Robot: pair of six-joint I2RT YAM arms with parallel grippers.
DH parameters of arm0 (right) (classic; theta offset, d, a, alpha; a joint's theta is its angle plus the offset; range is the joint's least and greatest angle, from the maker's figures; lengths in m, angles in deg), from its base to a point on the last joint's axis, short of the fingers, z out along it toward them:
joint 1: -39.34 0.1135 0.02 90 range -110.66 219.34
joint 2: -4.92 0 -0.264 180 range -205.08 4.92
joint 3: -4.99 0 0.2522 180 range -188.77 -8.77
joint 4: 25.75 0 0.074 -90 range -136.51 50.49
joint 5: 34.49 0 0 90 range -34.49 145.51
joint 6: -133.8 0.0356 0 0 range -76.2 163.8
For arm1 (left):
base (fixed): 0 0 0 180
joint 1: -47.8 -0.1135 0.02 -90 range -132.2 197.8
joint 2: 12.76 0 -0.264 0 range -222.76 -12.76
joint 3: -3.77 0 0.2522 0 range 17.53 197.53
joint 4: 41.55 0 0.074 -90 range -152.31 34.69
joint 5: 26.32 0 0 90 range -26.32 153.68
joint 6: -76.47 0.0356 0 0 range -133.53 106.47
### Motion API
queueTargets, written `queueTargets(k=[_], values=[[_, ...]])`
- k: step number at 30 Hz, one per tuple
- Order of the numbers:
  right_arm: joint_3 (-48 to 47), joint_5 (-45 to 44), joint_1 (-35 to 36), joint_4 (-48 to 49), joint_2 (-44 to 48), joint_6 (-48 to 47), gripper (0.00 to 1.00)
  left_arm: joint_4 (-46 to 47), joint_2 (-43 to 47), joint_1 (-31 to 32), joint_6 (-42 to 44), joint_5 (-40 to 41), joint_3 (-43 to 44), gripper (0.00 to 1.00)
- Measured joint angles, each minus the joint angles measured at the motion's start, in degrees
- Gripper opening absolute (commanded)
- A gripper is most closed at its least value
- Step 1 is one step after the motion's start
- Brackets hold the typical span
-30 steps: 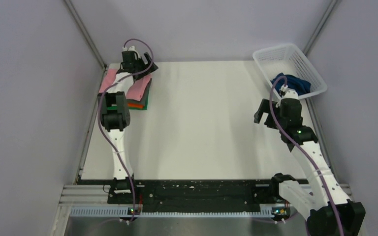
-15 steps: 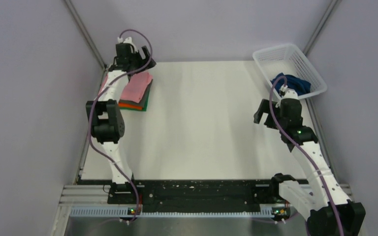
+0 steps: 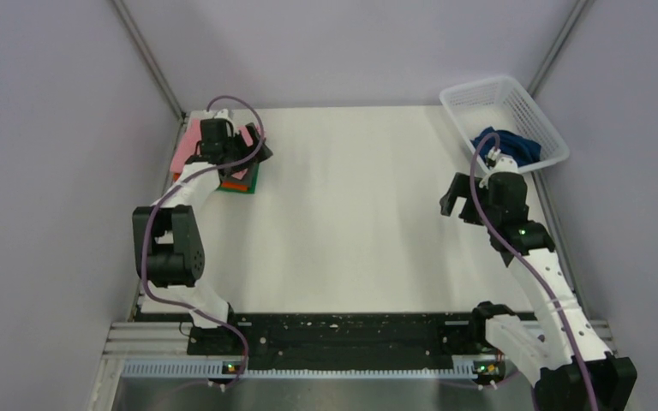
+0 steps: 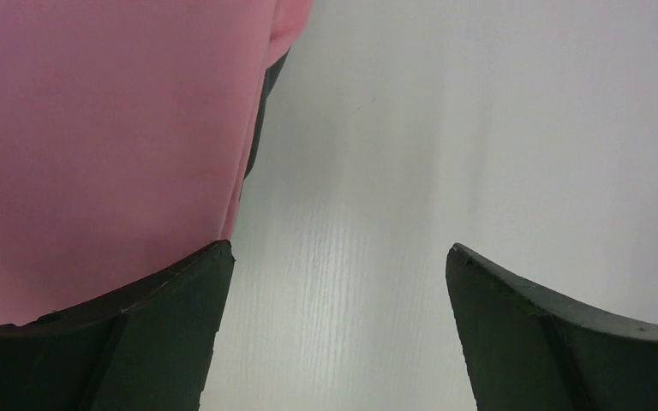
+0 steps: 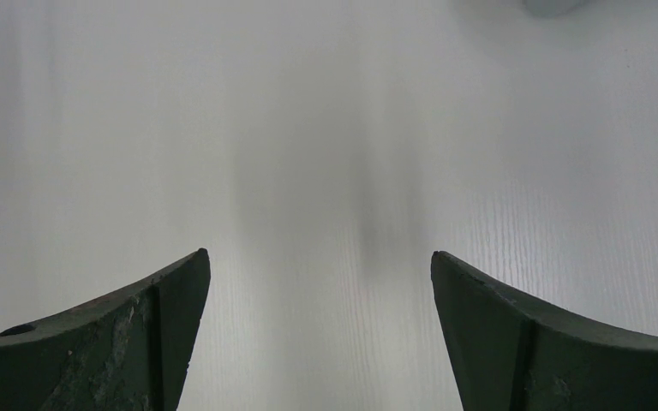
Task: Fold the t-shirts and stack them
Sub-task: Smooth out wrinkles on the folded tshirt
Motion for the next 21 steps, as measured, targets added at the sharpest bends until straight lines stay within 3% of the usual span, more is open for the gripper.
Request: queueTargets(k=[13,21], values=[[0.76,1.31,0.0,0.0,0.7,0.0,0.99,2.08,-1.46,-0.2,0.35,1.86,-1.51,0.99],[0.76,1.7,0.0,0.02,0.57,0.0,0.99,9.09,-2.51,-1.68,-3.39,-0.74,-9.16,0.99]])
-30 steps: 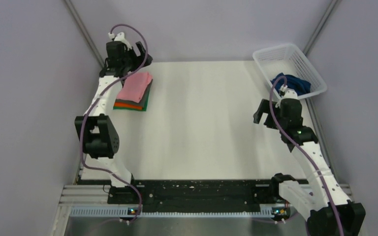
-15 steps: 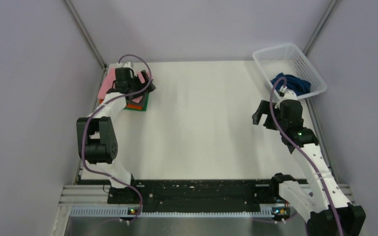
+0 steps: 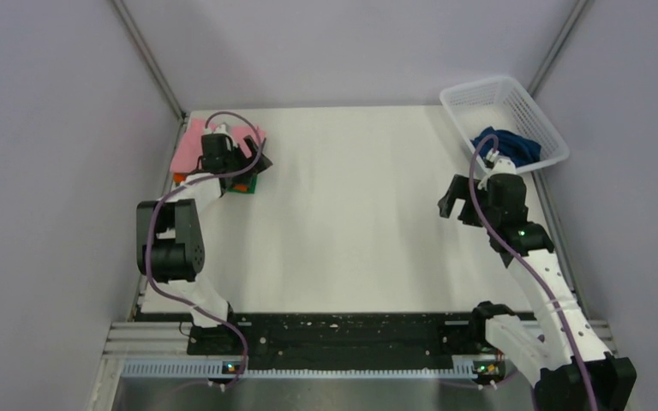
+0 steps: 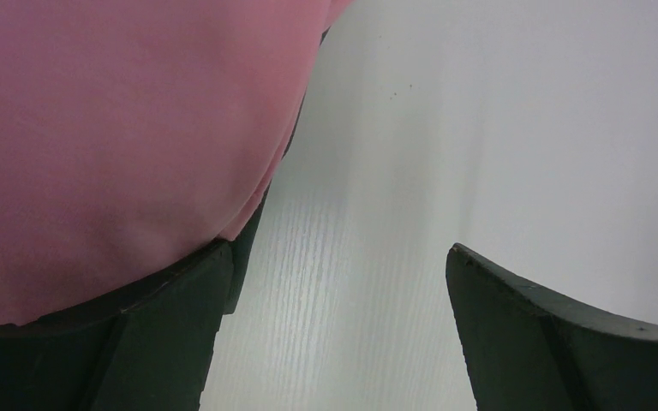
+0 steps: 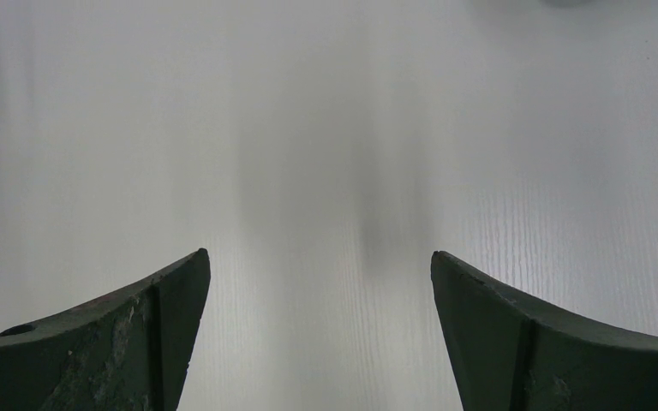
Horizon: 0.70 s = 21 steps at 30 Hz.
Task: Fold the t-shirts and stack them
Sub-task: Smooth out wrinkles on the folded tshirt, then reset both arms
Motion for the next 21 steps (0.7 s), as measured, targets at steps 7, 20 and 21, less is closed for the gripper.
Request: queueTargets(k=[7,20,21], values=[[0.0,0.0,0.0,0.0,0.0,0.0,0.99,-0.37,1.11,-0.39,-1.07,-3.26,0.15,0.99],[0.0,-1.84,0.0,0.0,0.31,0.48,0.99,-10.1,41.7,-0.33,-2.38,3.63,-1.18,0.99],[0.0,-2.51,0.0,0.0,0.5,0.66,0.99,-12.24,43.74,-0.33,-2.84,5.4,-1.92,0.99]])
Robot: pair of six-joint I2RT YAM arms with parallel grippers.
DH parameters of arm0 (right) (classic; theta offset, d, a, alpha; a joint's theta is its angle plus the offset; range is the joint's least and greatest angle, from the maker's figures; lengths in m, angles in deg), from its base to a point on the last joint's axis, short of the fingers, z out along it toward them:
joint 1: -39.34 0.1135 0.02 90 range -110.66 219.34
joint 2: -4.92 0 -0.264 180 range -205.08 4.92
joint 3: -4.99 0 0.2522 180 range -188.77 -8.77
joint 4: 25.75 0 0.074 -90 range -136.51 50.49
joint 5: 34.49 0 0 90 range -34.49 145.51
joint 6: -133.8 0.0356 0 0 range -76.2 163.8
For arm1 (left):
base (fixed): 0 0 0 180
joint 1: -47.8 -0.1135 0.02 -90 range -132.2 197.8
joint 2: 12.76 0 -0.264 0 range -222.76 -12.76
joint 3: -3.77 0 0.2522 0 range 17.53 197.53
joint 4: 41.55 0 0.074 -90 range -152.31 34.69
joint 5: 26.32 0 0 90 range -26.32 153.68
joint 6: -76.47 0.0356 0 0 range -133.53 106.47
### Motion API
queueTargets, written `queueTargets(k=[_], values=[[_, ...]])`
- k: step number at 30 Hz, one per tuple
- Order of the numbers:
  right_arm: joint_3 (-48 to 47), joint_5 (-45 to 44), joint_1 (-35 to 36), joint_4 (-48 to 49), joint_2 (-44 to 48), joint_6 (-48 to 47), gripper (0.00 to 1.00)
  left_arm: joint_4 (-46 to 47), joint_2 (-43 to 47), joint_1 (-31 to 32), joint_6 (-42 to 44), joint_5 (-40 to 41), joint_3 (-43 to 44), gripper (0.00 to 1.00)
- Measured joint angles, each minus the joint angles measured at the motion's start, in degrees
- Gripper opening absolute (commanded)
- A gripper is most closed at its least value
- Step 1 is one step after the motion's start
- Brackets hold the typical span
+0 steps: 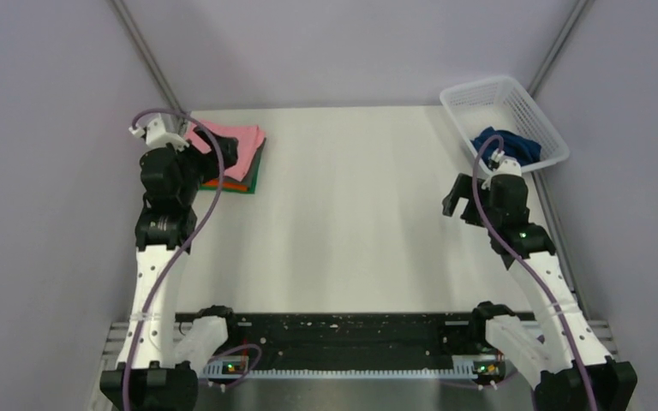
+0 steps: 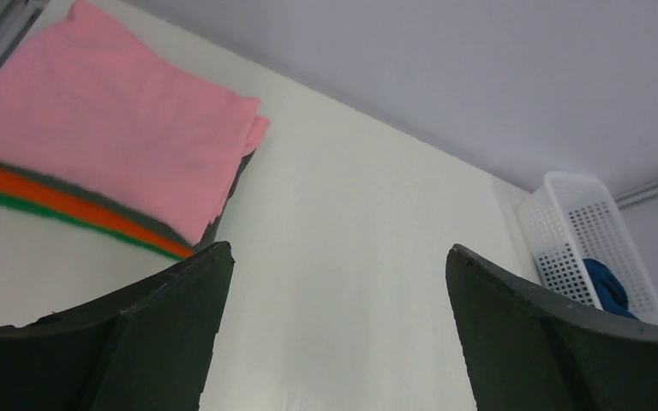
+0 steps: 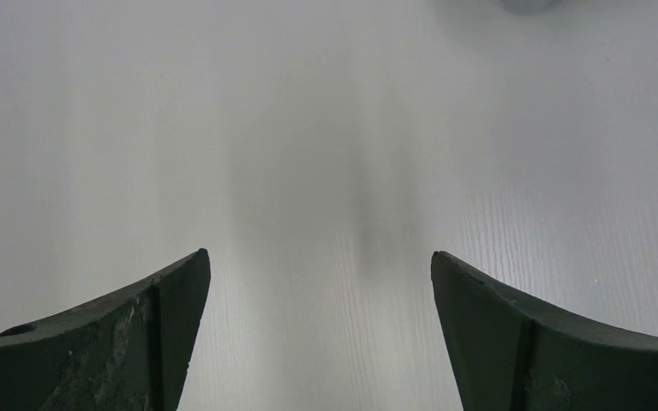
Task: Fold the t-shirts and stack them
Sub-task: Reset both arms
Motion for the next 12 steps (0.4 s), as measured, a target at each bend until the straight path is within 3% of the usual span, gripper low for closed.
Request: queueTargets(k=[7,12], values=[[0.0,-7.17,0.0,0.0,1.53,3.98,0.99,-16.57,2.56,0.0,-2.38,9.49,-5.95,0.99],[0.0,-9.62,0.0,0.0,2.4,5.03,0.99,-23.28,2.93,0.0,-2.71,12.2,-7.45,0.99]])
